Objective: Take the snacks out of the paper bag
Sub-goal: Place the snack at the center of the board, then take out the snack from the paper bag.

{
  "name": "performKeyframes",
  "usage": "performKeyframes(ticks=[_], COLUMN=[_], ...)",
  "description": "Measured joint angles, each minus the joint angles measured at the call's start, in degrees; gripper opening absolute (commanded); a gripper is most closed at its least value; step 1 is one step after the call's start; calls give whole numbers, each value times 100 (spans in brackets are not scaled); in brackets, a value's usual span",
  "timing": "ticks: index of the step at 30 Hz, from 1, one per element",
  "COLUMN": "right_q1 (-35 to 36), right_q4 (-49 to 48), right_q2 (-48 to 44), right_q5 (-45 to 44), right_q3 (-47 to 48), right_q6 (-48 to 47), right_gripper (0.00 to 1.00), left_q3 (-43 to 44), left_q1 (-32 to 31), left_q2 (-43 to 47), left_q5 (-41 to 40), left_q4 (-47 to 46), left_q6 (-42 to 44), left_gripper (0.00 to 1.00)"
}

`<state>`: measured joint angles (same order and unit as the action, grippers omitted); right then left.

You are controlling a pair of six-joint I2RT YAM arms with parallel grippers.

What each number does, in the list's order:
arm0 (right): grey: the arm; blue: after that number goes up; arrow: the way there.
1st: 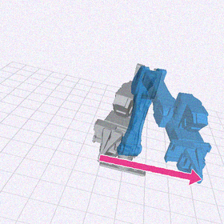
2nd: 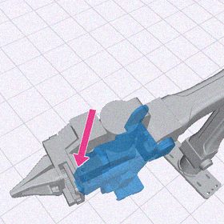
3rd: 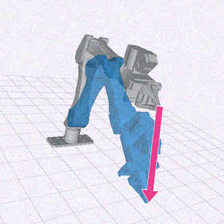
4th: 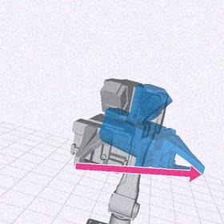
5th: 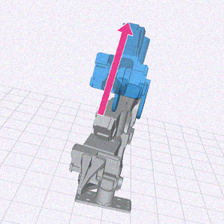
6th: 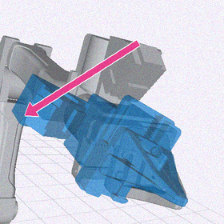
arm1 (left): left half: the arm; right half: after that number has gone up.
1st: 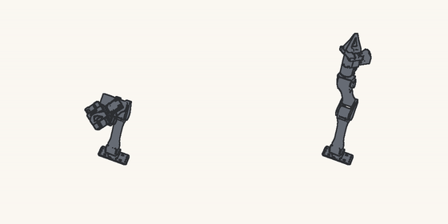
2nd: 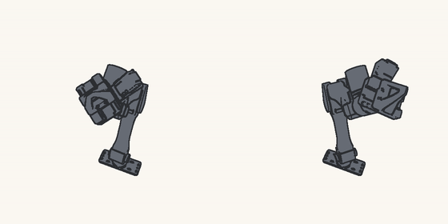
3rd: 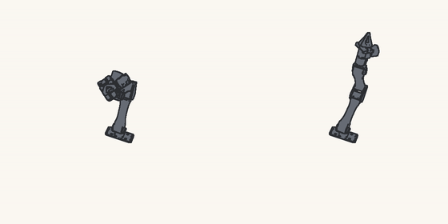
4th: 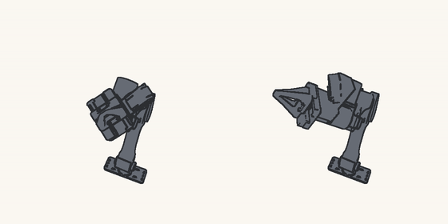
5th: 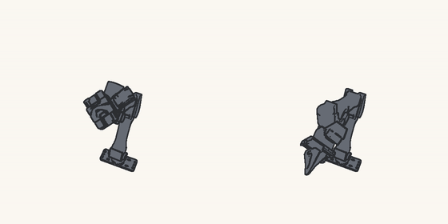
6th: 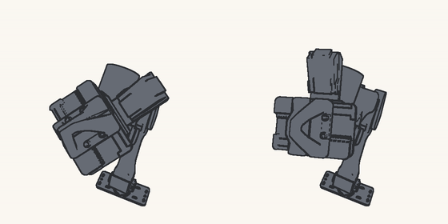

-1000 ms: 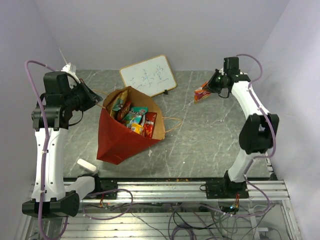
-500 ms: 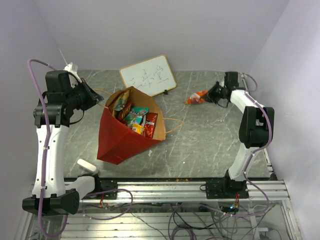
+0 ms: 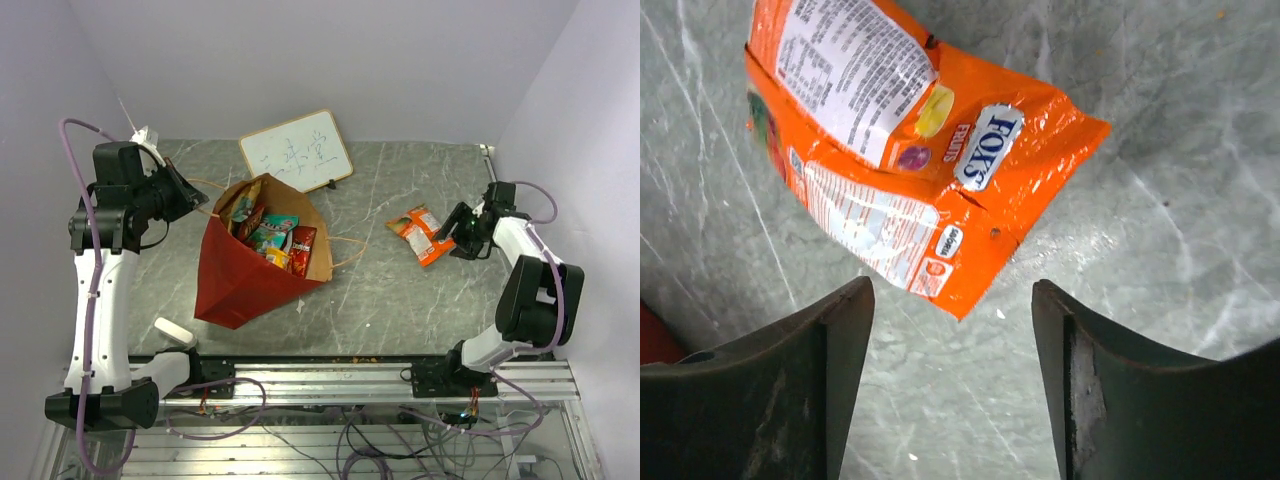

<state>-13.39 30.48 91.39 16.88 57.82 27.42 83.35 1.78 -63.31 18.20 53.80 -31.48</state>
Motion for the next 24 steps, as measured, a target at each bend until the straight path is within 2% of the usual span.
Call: performKeyframes(ticks=[4,8,10,15,18,24], right_q1=[39,442,903,2852,3713,5394], right_q4=[326,669,772,822,776,103], right_q2=[-361,-389,-389,-282,-170,428], right_q5=[-186,-328,-387,-400,-363,-398], right_q3=[142,815,1222,2406,2830,3495], right_q6=[-317,-538,-586,-529,-313,422], right_gripper=[70,71,71,71,70,67], left_q3=[0,0,0,0,0,0], left_q1=[-2,-2,-2,-2,-2,-2], left_q2=[15,74,109,155,157,153], left_q5=[-2,-35,-70,-197,-278,-323], left_q4=[20,94,144,254,319,391], left_q6=[63,118,142,232,264,256], left_gripper=[7,7,7,7,7,7])
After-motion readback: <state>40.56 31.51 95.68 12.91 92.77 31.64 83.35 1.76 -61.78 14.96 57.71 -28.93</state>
